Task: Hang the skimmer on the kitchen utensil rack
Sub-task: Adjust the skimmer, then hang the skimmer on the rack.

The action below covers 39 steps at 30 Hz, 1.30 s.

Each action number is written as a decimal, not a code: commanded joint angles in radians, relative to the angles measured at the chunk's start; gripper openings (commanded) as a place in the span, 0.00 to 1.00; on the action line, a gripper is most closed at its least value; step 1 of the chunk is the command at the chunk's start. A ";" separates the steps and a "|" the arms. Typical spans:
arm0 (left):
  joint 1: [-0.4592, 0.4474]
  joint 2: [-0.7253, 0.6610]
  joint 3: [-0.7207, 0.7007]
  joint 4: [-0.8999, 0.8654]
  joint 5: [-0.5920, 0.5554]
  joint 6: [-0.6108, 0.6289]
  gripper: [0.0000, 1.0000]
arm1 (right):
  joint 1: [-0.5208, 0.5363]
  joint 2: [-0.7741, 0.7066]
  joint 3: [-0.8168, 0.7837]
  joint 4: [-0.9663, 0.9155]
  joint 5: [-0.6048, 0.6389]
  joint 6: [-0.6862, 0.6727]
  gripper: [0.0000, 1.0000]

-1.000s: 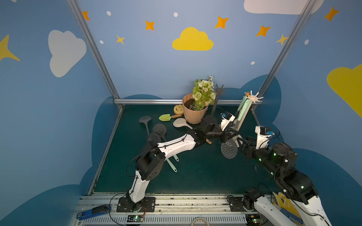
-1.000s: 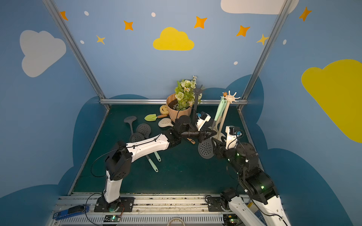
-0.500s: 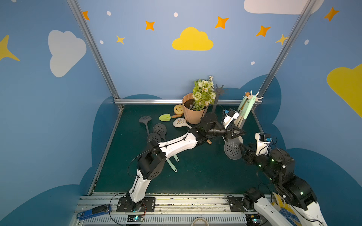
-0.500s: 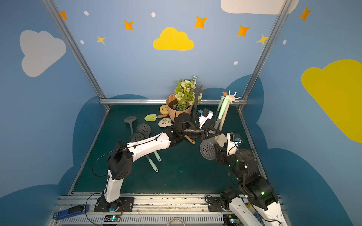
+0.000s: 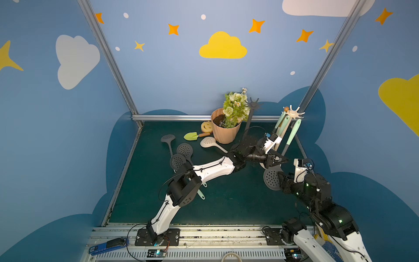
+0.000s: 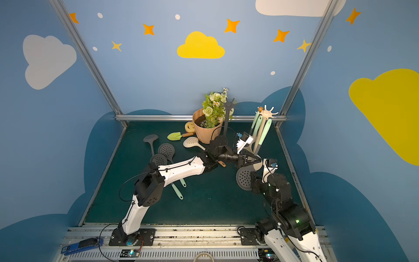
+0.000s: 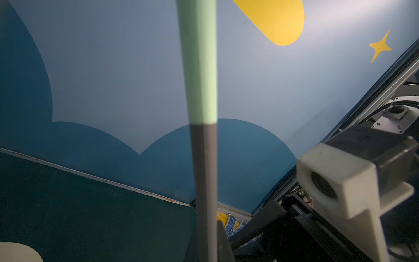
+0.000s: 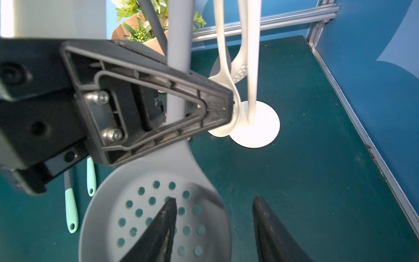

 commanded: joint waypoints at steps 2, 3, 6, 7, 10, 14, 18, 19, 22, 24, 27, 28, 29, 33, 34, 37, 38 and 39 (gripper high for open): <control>0.006 0.015 0.045 0.075 0.012 -0.027 0.04 | -0.032 -0.016 -0.009 -0.011 -0.033 0.016 0.53; 0.007 0.023 0.053 0.077 0.009 -0.032 0.03 | -0.041 -0.018 -0.009 -0.008 -0.040 0.015 0.53; 0.010 0.043 0.070 0.087 -0.006 -0.042 0.03 | -0.064 -0.018 -0.003 -0.004 -0.066 0.011 0.53; 0.012 0.049 0.077 0.088 -0.010 -0.046 0.04 | -0.069 -0.018 0.000 -0.003 -0.070 0.011 0.53; 0.014 0.070 0.097 0.087 -0.018 -0.056 0.04 | -0.080 -0.020 0.008 -0.003 -0.084 0.011 0.53; 0.015 0.092 0.114 0.081 -0.028 -0.057 0.04 | -0.088 -0.032 0.026 -0.006 -0.087 0.016 0.54; 0.016 0.105 0.106 0.089 -0.051 -0.061 0.03 | -0.090 -0.040 0.061 -0.003 -0.097 0.018 0.55; 0.015 0.108 0.108 0.093 -0.051 -0.063 0.03 | -0.090 -0.040 0.069 -0.001 -0.098 0.018 0.55; 0.016 0.123 0.118 0.097 -0.053 -0.072 0.04 | -0.090 -0.040 0.093 0.000 -0.102 0.014 0.55; 0.013 0.129 0.121 0.096 -0.053 -0.071 0.04 | -0.091 -0.038 0.106 0.000 -0.105 0.011 0.55; 0.011 0.134 0.124 0.094 -0.047 -0.068 0.03 | -0.090 -0.034 0.117 0.003 -0.102 0.005 0.56; 0.010 0.134 0.123 0.088 -0.047 -0.065 0.03 | -0.090 -0.035 0.121 0.006 -0.101 0.004 0.56; 0.010 0.134 0.124 0.086 -0.047 -0.064 0.03 | -0.091 -0.034 0.123 0.008 -0.101 0.002 0.56; 0.011 0.140 0.122 0.094 -0.054 -0.071 0.03 | -0.091 -0.022 0.138 0.009 -0.105 -0.002 0.57; 0.012 0.142 0.123 0.095 -0.057 -0.073 0.03 | -0.091 -0.020 0.141 0.009 -0.108 -0.002 0.57; 0.013 0.147 0.124 0.097 -0.079 -0.084 0.03 | -0.091 -0.018 0.146 0.009 -0.107 -0.002 0.57; 0.015 0.150 0.125 0.103 -0.084 -0.093 0.04 | -0.091 -0.019 0.148 0.009 -0.107 -0.002 0.57; 0.017 0.154 0.125 0.112 -0.094 -0.105 0.03 | -0.090 -0.020 0.150 0.009 -0.107 -0.002 0.57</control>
